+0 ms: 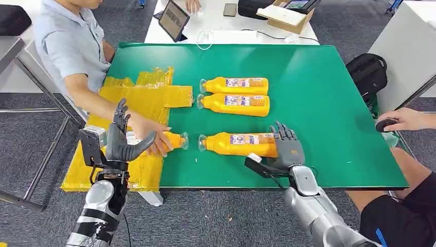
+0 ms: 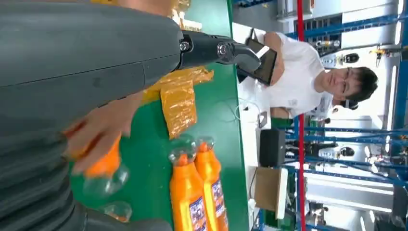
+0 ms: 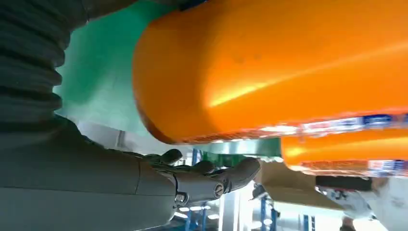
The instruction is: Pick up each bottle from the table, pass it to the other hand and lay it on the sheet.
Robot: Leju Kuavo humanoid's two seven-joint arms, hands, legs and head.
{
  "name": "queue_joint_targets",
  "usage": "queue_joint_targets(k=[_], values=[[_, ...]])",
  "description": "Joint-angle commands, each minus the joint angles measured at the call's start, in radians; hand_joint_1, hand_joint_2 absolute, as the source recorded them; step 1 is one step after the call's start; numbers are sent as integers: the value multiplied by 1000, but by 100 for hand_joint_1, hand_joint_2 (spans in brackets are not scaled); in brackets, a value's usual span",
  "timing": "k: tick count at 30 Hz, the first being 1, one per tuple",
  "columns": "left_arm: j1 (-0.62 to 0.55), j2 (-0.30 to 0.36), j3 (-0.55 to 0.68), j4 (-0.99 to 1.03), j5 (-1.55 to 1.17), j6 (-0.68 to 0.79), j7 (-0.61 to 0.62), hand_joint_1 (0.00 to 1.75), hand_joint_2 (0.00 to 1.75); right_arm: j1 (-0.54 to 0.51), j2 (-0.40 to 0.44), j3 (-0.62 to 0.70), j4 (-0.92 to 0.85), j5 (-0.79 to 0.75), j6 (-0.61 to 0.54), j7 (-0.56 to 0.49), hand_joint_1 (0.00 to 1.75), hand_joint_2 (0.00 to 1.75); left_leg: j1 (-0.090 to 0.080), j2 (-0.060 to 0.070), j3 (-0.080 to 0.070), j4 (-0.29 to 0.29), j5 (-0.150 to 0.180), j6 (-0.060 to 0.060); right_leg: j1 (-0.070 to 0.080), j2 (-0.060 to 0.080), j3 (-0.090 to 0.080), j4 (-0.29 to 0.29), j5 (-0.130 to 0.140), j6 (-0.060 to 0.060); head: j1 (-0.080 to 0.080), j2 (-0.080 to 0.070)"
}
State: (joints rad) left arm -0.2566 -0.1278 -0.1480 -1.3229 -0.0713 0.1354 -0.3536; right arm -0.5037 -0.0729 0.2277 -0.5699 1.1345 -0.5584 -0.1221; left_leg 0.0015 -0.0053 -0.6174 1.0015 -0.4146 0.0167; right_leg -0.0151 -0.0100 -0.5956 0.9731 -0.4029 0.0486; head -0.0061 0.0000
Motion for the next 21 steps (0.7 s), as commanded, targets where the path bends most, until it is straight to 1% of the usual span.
queue_joint_targets(k=[1,3,4,11,12,13,15,16,18,19,21], values=[[-82,8,-42,132,23,-18,9,0,175,-107,52,-58,210,-64,160,-79,24,175,0,0,4,0,-1,-1,1,1,3,0,-1,-2,0,0],[-83,6,-45,135,23,-18,9,0,175,-106,50,-58,211,-65,159,-81,24,175,1,0,3,0,0,-1,1,0,2,0,0,-1,0,0],[-83,6,-45,135,23,-18,9,0,175,-106,50,-58,211,-65,159,-81,24,175,1,1,5,0,-1,-1,1,1,4,0,-1,-2,0,0],[-83,7,-45,136,23,-18,9,0,175,-106,49,-58,212,-65,158,-83,24,175,1,1,6,0,-1,-1,1,1,5,0,-1,-2,0,0],[-82,9,-47,135,24,-19,8,0,175,-107,47,-52,216,-61,165,-88,171,175,1,1,5,-1,-1,-1,1,1,4,0,-1,-2,0,0],[-85,12,-50,140,26,-21,9,0,175,-108,48,-57,220,-78,197,-112,175,175,1,1,7,0,-1,-1,1,1,6,0,-1,-2,0,0],[-99,16,-53,161,38,-25,8,0,175,-101,54,-59,205,-107,189,-196,175,175,1,1,5,0,-1,-1,1,1,4,0,-1,-1,0,0],[-125,12,-57,193,43,-28,5,0,175,-97,52,-47,202,-111,168,-244,162,175,1,1,7,0,-1,-1,1,1,6,0,-1,-2,0,0],[-151,5,-59,231,53,-32,0,0,175,-86,51,-39,199,-129,154,-308,171,175,1,0,6,0,-1,-1,1,0,6,-1,-1,-2,0,0],[-165,3,-64,254,57,-34,-9,0,175,-81,52,-36,198,-144,140,-344,169,175,1,0,5,0,0,-1,1,0,4,0,-1,-1,0,0],[-177,3,-68,271,58,-35,-10,0,175,-84,58,-35,203,-156,156,-371,175,175,1,0,6,-1,0,-1,1,0,5,-1,-1,-2,0,0]])
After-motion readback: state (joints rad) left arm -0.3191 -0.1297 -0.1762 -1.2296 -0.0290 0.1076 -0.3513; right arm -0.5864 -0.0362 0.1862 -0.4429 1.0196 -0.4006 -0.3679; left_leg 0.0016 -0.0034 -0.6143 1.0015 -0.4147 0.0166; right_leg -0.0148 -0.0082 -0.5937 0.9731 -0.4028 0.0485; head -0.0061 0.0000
